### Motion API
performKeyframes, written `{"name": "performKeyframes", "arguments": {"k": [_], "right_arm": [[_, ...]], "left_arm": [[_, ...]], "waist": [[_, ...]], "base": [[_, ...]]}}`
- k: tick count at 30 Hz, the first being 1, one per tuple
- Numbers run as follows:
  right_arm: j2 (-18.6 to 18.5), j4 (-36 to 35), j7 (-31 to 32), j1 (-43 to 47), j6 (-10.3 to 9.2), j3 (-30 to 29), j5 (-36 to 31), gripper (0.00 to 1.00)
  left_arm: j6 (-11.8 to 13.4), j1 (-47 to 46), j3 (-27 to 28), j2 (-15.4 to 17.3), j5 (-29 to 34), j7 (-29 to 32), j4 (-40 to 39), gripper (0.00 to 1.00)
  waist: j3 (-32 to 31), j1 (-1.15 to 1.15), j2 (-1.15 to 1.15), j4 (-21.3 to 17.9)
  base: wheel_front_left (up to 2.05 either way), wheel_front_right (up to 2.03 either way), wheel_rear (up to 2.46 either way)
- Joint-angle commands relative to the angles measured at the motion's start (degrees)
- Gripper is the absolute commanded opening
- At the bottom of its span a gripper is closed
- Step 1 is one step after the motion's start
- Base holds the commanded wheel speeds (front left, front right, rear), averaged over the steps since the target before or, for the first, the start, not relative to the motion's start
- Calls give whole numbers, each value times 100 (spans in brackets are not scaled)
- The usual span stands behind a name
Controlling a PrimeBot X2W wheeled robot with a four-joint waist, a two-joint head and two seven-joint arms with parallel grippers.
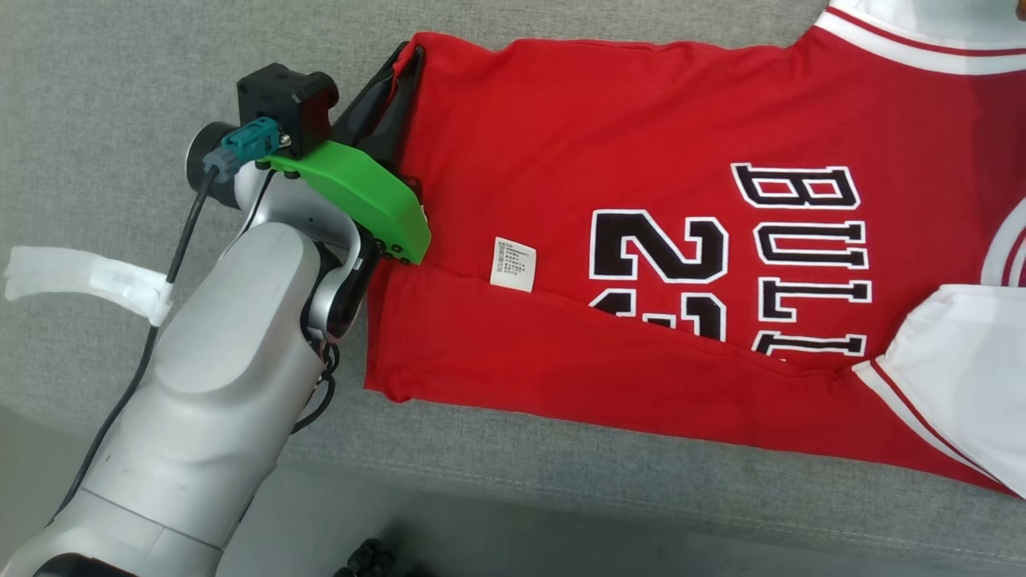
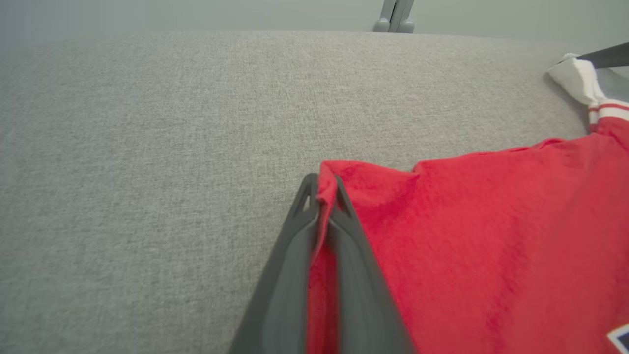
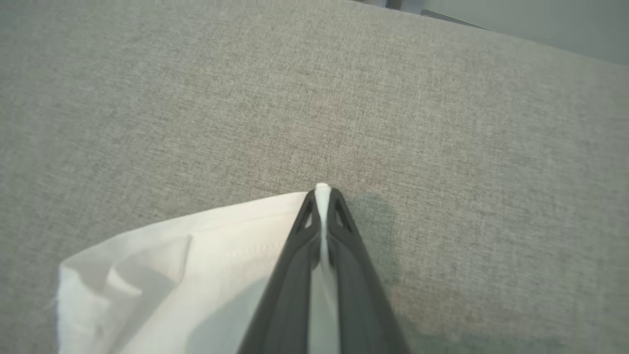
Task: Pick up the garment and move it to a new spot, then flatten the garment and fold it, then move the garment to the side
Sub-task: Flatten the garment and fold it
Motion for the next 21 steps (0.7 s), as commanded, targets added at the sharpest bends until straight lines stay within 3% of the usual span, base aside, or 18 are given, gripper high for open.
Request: {"name": "performKeyframes", "arguments": {"k": [1,11,21], "right_arm": [[-18,68,-119,-19,-11,0,-31,0],[249,41,-796,171,-10,61,327,0],[97,-547,-1166,800,-10,487,1130,0]], "left_arm": [[-34,-102,29,40,-45,14,43,0],[-189,10,248,258,-368,91,325,0],[-493,420,466,580,-933,329,462,0]], "waist": [[-60,0,0,-69],[-471,0,0,-466],[-1131,0,0,-940]], "base": [[0,0,0],[0,0,0],[0,0,0]]}}
